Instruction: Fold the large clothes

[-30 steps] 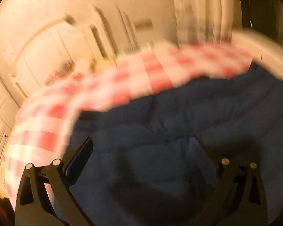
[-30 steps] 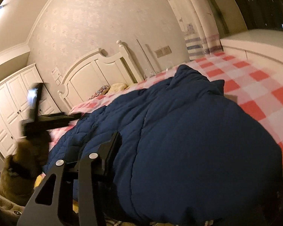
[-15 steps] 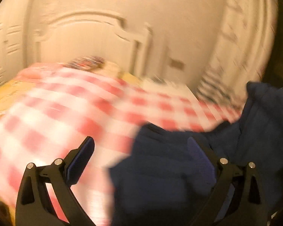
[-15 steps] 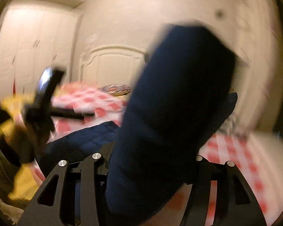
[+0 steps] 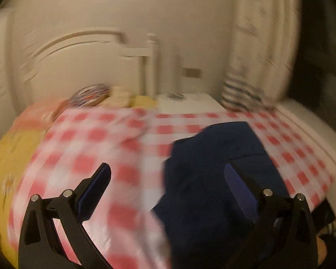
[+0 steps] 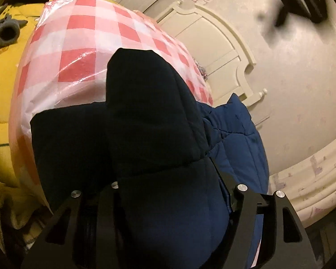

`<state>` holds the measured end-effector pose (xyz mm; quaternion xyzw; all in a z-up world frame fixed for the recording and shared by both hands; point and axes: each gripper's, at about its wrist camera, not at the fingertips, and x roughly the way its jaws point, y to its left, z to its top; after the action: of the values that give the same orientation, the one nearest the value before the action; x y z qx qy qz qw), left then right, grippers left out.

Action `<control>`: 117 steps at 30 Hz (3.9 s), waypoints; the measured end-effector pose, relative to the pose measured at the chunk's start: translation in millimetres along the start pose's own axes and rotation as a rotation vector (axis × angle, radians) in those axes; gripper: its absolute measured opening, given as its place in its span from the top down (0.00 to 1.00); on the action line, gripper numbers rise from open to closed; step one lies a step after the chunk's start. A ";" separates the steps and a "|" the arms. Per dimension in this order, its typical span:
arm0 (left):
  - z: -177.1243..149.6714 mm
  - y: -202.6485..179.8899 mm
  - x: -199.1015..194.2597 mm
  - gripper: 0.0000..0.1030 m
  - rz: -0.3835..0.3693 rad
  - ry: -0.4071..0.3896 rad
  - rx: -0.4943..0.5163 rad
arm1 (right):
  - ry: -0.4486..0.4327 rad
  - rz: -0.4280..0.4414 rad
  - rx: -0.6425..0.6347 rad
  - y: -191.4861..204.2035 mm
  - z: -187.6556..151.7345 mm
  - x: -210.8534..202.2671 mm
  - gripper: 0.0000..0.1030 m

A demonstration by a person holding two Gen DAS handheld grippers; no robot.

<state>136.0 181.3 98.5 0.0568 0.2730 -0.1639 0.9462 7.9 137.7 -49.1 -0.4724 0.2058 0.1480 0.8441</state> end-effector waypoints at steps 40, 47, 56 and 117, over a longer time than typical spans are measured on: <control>-50.1 -5.0 172.9 0.02 0.107 0.201 -0.107 | 0.049 0.276 0.924 -282.9 -109.3 178.4 0.56; -51.2 0.1 166.4 0.02 0.123 0.171 -0.140 | 0.249 0.342 0.819 -256.2 -105.6 212.4 0.55; -51.2 -1.6 158.7 0.02 0.186 0.140 -0.134 | 0.226 0.414 0.513 -218.7 -31.4 219.8 0.55; -149.4 -5.1 61.1 0.02 -0.020 0.183 -0.308 | 0.107 0.608 1.095 -183.8 -163.0 40.7 0.04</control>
<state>108.6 188.9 -60.5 -0.0768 0.3803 -0.1238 0.9133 91.2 -93.7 -10.0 0.1015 0.4188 0.2308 0.8724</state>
